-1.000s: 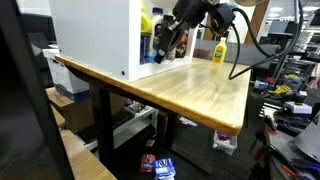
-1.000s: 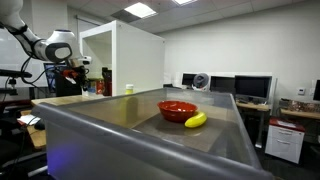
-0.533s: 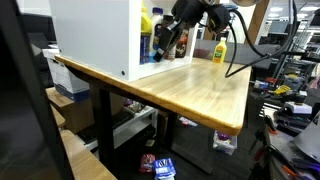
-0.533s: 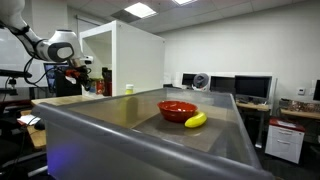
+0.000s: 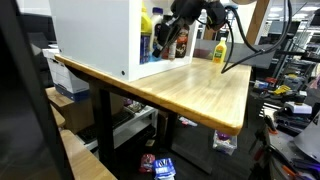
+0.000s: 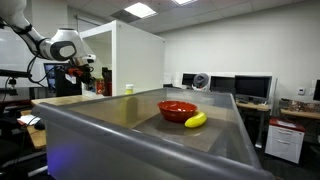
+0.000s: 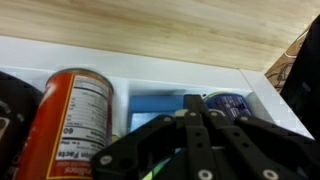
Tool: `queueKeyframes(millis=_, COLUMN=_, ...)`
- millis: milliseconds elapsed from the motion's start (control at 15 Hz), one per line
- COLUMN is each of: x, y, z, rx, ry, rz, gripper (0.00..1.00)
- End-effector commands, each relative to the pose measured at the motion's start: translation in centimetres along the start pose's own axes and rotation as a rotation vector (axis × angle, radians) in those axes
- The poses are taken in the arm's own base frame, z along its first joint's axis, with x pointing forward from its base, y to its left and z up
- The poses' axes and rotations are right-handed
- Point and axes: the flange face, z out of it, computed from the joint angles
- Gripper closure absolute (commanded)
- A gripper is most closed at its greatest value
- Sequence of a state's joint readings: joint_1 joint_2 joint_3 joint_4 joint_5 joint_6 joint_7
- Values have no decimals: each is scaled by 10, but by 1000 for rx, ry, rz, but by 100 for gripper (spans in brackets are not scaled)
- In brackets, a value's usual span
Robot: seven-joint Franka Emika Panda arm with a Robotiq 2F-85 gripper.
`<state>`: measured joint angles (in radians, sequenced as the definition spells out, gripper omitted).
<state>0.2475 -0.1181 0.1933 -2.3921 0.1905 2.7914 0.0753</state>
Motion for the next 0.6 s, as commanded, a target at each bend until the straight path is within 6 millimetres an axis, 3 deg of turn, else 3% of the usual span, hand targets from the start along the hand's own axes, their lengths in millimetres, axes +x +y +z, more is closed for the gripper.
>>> queueKeyframes(millis=0, x=-1, y=18, z=-12, rx=-96, ry=14, rz=39, gripper=100)
queueKeyframes(millis=133, x=-1, y=31, z=-25, rx=-198, ry=26, rz=52, gripper=100)
queueKeyframes(millis=533, x=3, y=17, z=-35, rx=-306, ry=6, rz=82, gripper=100)
